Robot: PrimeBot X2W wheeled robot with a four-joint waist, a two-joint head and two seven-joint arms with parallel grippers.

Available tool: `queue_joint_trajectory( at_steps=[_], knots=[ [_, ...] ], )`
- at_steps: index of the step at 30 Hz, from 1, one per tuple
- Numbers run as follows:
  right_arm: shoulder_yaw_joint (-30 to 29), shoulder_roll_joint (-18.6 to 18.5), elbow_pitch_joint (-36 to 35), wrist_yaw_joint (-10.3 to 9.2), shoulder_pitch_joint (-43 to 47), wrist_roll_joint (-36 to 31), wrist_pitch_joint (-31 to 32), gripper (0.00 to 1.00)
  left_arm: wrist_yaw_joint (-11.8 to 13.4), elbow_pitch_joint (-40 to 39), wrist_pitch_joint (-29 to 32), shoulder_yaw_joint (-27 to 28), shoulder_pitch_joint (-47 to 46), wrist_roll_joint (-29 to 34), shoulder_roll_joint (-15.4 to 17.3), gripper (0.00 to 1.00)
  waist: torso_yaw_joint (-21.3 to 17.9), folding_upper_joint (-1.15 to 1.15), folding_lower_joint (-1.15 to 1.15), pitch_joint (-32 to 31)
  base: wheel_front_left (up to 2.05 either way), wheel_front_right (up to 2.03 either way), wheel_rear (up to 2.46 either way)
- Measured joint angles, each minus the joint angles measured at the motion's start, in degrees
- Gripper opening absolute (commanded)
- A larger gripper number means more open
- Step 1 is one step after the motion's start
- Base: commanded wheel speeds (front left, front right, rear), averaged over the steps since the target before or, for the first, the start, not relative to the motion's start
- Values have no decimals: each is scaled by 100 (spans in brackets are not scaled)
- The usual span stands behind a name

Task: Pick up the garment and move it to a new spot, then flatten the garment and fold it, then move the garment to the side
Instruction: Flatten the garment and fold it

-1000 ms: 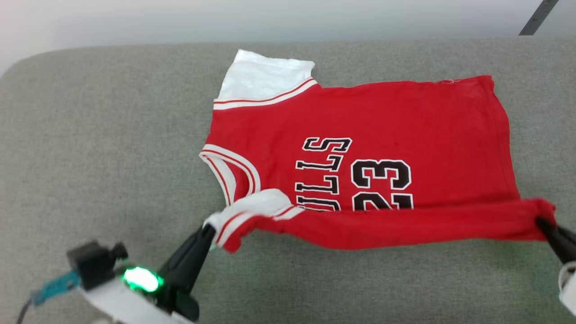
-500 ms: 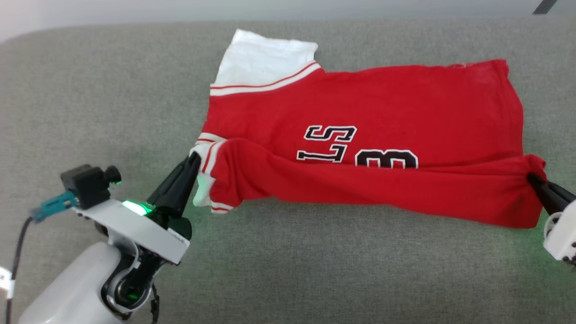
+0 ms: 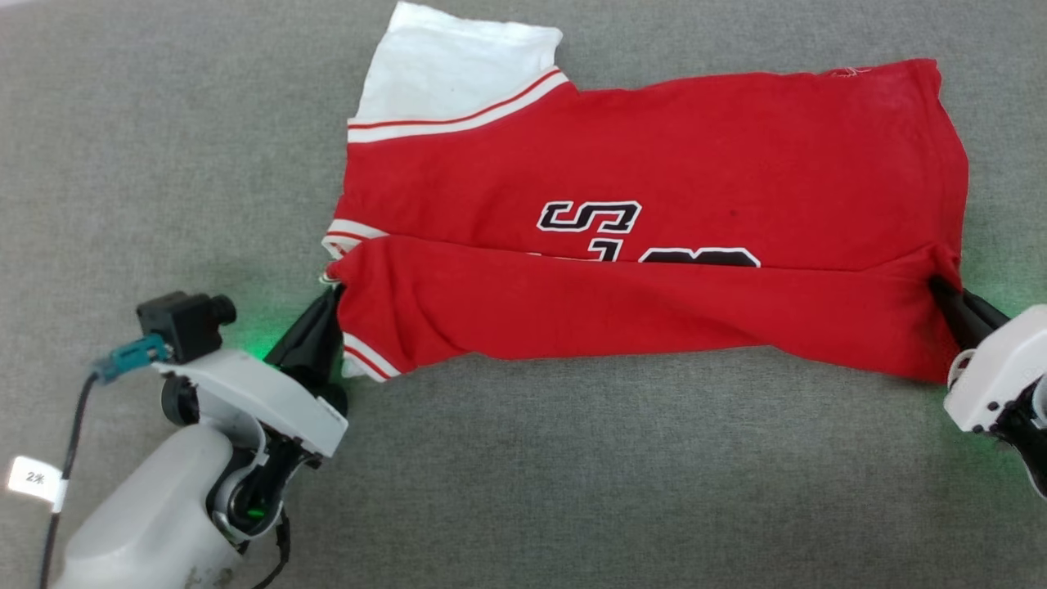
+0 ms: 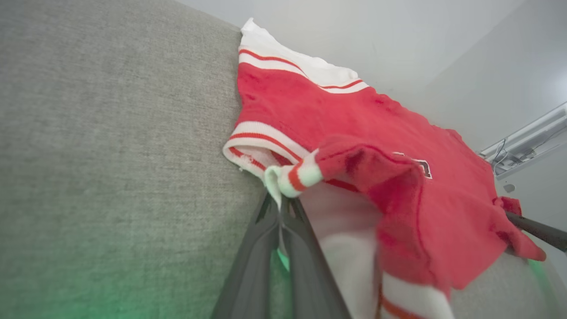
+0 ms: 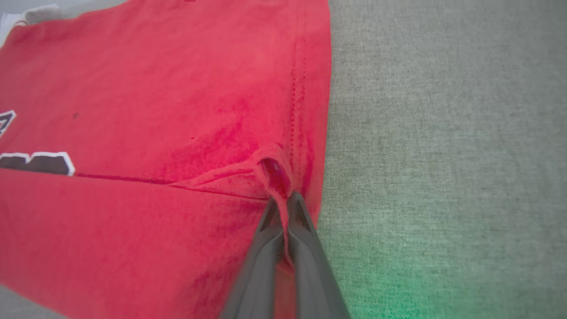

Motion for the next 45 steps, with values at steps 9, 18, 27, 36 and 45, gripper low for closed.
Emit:
queue_joint_trajectory(
  at_steps=[9, 18, 27, 36, 45],
  knots=[
    [282, -19, 347, -1, -105, -69, -428, 100, -1, 309, 1, -495, -162, 78, 109, 100, -20, 0, 0, -228, 0, 0, 0],
    [8, -35, 133, -1, 220, -10, -708, 100, -1, 122, 619, -965, -481, 305, 982, 100, 15, 0, 0, -809, 0, 0, 0],
    [-178, 43, -288, -1, 496, -9, -589, 100, 576, -1026, 3498, -1330, -718, -679, 1497, 100, 29, 0, 0, -1293, 0, 0, 0],
    [-156, 191, -495, -1, 536, -19, -508, 100, 1163, -1281, 4375, -1376, -896, -1128, 1417, 100, -180, 0, 0, -1057, 0, 0, 0],
    [-91, 270, -559, -1, 406, -73, -501, 100, 1050, -439, 4853, -1414, -1061, -1406, 1183, 100, -544, 0, 0, -754, 0, 0, 0]
  ],
)
